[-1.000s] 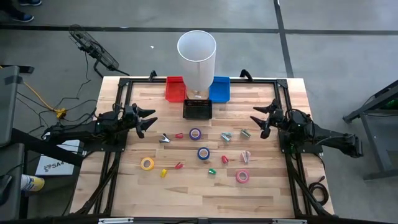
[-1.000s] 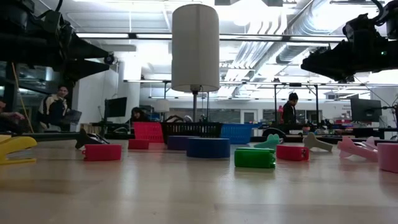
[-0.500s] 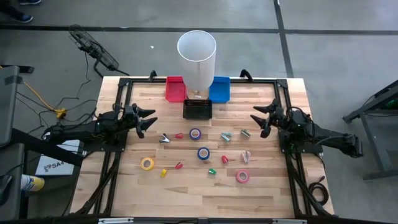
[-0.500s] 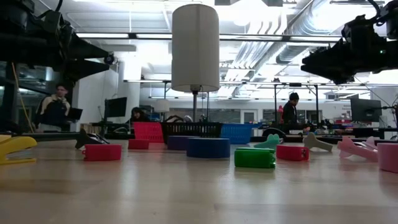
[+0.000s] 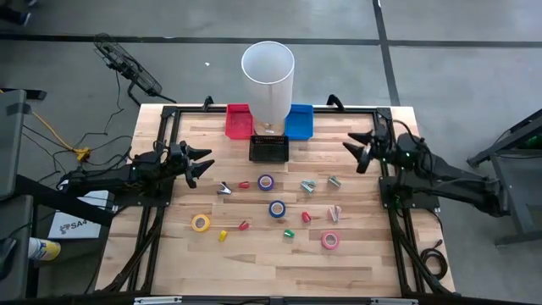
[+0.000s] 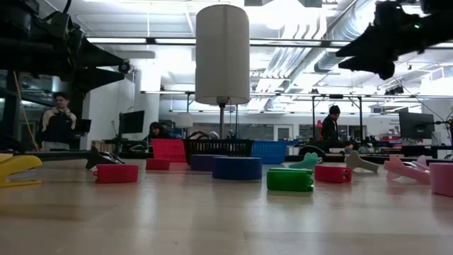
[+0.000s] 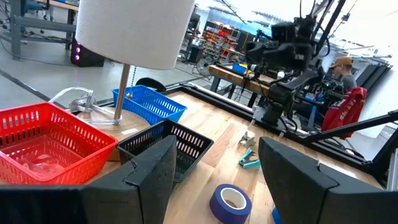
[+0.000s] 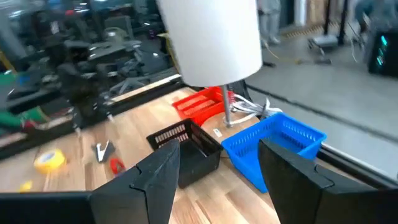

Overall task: Pick and place Stapler, Stapler remover, tape
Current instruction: Put the gray staple remover into the blue bin

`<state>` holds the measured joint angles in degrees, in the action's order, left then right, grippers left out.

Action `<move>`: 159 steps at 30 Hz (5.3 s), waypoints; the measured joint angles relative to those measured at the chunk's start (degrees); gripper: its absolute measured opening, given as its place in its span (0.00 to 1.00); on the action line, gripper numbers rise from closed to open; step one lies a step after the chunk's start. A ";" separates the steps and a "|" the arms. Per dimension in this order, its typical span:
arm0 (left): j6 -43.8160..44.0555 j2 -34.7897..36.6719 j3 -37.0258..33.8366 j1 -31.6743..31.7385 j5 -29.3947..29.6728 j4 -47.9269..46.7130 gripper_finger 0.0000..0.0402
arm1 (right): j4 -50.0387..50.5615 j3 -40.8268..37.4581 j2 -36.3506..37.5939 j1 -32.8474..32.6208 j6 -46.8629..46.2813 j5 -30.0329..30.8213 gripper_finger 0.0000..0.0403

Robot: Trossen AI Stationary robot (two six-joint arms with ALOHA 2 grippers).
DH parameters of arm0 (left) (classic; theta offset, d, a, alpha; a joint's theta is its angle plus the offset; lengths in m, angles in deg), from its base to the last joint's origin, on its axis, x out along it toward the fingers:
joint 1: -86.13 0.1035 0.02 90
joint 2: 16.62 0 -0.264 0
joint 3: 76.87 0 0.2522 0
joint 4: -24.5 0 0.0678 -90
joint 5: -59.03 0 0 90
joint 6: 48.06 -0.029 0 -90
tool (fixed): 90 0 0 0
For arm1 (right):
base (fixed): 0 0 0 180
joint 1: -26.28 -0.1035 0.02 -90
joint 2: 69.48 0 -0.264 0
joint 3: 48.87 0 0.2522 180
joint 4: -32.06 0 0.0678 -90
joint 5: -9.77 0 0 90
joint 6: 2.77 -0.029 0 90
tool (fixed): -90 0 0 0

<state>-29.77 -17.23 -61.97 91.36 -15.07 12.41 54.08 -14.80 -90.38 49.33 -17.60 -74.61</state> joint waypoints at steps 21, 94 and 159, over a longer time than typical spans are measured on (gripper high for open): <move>-0.01 0.00 0.00 -0.01 0.01 0.00 0.56 | 7.52 9.11 -25.85 2.58 -18.33 -6.30 0.52; -0.01 0.00 0.00 -0.01 0.01 0.00 0.56 | 10.06 6.24 -55.45 -15.76 -4.15 0.60 0.79; 0.00 -0.01 0.00 -0.01 0.01 0.00 0.56 | -14.93 31.42 -77.73 13.21 -33.51 -1.76 0.27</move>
<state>-29.77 -17.24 -61.97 91.35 -15.06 12.41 39.15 16.61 -168.12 62.54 -51.11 -76.37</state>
